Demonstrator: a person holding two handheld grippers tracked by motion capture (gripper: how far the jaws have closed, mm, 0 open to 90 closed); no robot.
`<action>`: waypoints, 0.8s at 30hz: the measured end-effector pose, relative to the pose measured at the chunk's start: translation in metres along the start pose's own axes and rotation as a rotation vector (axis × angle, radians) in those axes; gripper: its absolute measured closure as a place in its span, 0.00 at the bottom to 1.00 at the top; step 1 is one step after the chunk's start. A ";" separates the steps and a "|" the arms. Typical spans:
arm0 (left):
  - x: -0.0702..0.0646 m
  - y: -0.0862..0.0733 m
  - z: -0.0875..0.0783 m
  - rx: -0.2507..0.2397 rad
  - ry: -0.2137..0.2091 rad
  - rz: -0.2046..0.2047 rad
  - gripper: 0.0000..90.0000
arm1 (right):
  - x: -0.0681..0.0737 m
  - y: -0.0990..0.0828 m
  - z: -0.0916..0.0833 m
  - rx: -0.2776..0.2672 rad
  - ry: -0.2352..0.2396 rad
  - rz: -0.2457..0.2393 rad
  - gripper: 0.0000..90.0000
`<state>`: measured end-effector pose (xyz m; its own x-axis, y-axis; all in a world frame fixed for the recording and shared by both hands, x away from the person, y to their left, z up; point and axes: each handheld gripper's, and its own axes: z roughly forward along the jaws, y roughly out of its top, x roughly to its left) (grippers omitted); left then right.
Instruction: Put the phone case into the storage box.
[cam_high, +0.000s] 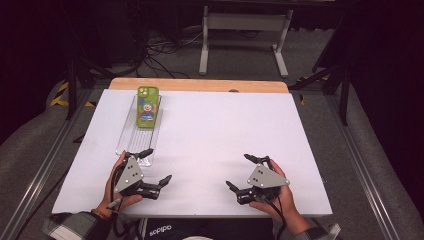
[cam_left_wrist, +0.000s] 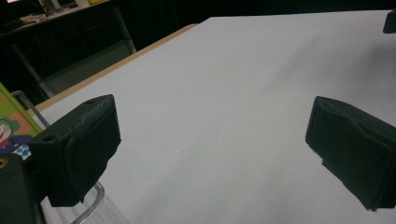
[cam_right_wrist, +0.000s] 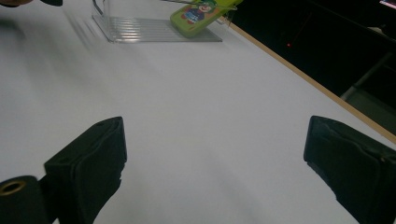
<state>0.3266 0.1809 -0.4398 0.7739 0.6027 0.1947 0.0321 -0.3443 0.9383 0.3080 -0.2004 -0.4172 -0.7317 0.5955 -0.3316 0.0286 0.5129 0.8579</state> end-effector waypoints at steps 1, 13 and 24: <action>0.001 -0.001 -0.001 0.002 -0.002 -0.002 0.04 | 0.000 -0.001 0.000 -0.007 0.012 0.007 0.06; -0.002 -0.009 -0.004 0.024 0.011 -0.022 0.05 | -0.004 -0.005 -0.001 -0.016 -0.006 0.049 0.04; -0.003 -0.007 -0.006 0.001 0.013 -0.034 0.05 | -0.007 -0.006 -0.005 -0.021 -0.033 0.065 0.03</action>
<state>0.3204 0.1862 -0.4449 0.7642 0.6231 0.1666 0.0589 -0.3246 0.9440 0.3095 -0.2105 -0.4185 -0.7062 0.6470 -0.2874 0.0607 0.4598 0.8860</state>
